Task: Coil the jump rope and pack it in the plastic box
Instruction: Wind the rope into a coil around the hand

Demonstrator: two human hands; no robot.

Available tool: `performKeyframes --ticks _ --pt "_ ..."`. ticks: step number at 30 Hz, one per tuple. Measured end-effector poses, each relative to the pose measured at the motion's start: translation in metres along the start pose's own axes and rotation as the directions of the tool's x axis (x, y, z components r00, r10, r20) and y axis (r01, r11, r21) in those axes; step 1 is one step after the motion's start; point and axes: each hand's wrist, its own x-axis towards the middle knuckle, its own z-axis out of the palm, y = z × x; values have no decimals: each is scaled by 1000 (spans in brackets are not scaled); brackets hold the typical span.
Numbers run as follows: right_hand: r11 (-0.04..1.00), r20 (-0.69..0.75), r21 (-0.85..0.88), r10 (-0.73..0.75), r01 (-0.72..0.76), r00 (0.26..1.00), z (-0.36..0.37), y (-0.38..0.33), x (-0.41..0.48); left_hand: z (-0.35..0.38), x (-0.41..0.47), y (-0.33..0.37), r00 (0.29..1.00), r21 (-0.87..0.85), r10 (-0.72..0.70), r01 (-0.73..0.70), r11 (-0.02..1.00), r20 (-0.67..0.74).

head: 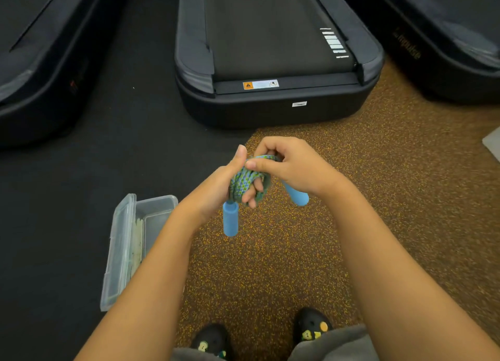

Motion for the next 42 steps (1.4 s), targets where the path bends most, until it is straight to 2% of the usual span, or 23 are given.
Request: performKeyframes --ticks 3,9,13,19,21,24,26,28,33,38,42 --pt "1000 -20 23 -11 12 1000 1 -1 1 0 -4 4 1000 -70 -14 16 997 28" --pt "981 -5 192 -26 26 1000 6 -1 3 -4 -7 4 999 -169 19 -14 986 28" --pt "938 -7 346 -20 21 1000 7 -1 3 -4 -8 4 999 -237 46 -39 971 23" --pt "886 39 462 16 -32 999 16 5 2 -5 -10 6 999 -338 50 -42 940 13" --pt "869 75 490 43 -74 996 22 7 3 -5 -11 7 999 -371 50 -44 928 5" --pt "804 239 555 92 -213 967 29 8 3 -5 -11 9 998 -395 59 -52 917 6" --pt "760 325 592 79 -268 942 31 8 1 -4 -11 10 998 -399 55 -49 915 4" --pt "722 354 636 40 -272 934 31 7 -3 -4 -11 10 999 -395 47 -47 917 -10" --pt "707 271 680 0 -192 963 35 6 -5 -6 -9 11 999 -331 28 -41 943 -44" --pt "702 279 686 -10 -192 960 38 10 -3 -8 -11 17 1000 -243 4 -11 970 -30" --pt "706 267 677 27 -208 963 38 13 -2 -13 -13 21 997 -203 -6 -9 979 -74"
